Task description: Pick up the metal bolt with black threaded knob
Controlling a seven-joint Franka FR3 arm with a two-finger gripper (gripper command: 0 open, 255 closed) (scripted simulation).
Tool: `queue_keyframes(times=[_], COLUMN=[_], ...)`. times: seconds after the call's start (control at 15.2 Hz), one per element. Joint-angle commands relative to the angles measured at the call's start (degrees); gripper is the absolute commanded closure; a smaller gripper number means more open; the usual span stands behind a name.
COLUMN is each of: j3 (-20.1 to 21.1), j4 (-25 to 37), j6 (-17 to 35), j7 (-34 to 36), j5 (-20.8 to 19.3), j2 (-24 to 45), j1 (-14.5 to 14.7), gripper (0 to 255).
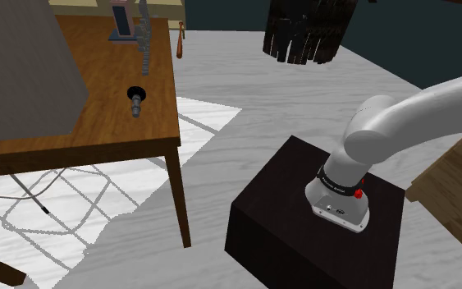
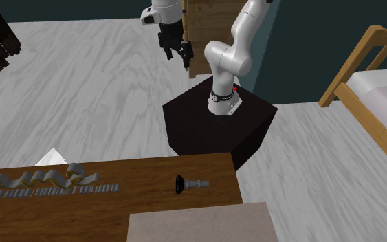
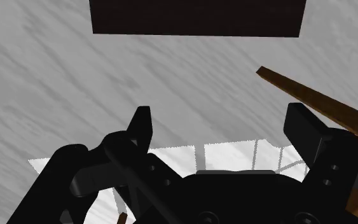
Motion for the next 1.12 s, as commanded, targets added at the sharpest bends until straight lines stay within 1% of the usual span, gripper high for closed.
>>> queue_keyframes(times=[0.0,0.33,0.59,0.86,1.06], j3=[0.0,7.0,12.3,17.6,21.4], j4=[0.0,0.3,2.1,5.3,8.7], j6=[0.0,4.6,8.5,12.3,14.9], j7=[0.0,10.4,18.6,26.8,33.1], j5=[0.0,4.4,6.9,8.0,7.9], j2=[0.0,3.1,7.3,12.8,17.8], j1=[0.0,0.9,1.4,1.4,1.1], gripper=[0,0,0,0,0])
